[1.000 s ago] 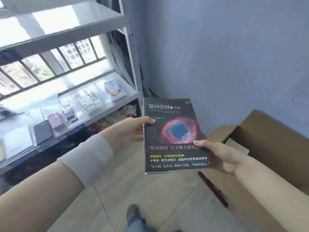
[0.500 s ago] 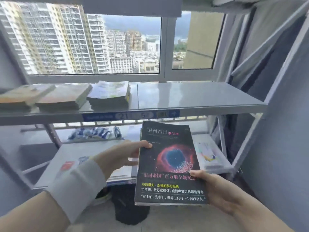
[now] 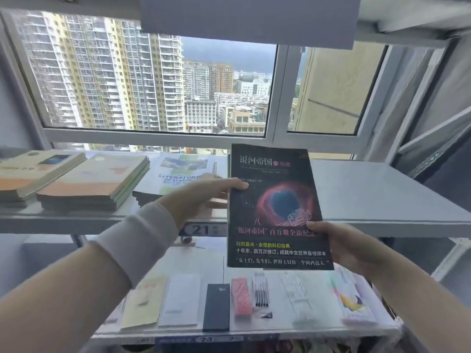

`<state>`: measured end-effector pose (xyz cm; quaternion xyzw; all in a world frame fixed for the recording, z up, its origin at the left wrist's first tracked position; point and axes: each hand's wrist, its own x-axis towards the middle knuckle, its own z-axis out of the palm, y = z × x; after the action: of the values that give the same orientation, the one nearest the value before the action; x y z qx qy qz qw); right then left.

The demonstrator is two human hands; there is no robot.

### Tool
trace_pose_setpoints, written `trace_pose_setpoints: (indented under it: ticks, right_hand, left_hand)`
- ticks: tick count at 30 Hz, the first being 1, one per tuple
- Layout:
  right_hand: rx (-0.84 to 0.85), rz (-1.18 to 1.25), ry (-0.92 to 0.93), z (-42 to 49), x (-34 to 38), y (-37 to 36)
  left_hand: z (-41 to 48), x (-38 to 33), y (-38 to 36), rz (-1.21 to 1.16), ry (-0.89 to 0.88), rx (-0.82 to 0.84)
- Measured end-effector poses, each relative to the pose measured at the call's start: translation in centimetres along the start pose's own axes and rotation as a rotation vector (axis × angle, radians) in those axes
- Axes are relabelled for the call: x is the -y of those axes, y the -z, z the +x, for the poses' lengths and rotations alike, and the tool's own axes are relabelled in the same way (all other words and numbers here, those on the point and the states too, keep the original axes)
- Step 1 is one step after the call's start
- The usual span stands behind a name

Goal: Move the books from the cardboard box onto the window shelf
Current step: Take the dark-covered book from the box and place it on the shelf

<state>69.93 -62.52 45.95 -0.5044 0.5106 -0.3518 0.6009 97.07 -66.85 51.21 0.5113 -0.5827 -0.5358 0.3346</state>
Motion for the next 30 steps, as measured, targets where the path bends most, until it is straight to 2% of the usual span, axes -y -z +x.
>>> trace_pose_setpoints:
  ticks: [4,8,11,14,18,26,28,30]
  right_hand:
    - [-0.063,-0.138,0.179,5.3,3.5,4.1]
    - [-0.127,-0.243,0.353,11.0,4.3,7.0]
    - [-0.137,-0.319,0.373,13.8,3.0,8.1]
    - [-0.11,-0.368,0.331,14.9,0.9,8.6]
    - [-0.088,-0.383,0.285,15.3,0.2,8.9]
    - [-0.122,-0.366,0.315,15.6,0.0,9.0]
    - [-0.109,-0.343,0.29,15.6,1.0,9.0]
    - [-0.074,-0.319,0.22,15.4,2.7,8.7]
  left_hand:
    - [5.8,-4.0,0.0,0.081,-0.188,-0.077]
    - [10.3,-3.9,-0.1,0.267,-0.412,-0.275]
    - [12.2,-1.9,-0.3,0.307,-0.501,-0.254]
    - [13.2,0.4,-0.2,0.376,-0.474,-0.141]
    - [13.9,0.7,0.2,0.327,-0.455,-0.078]
    - [15.0,0.6,0.0,0.108,-0.479,-0.117]
    - [15.8,-0.6,0.4,0.108,-0.422,-0.159]
    - [16.6,-2.3,1.1,0.033,-0.259,-0.112]
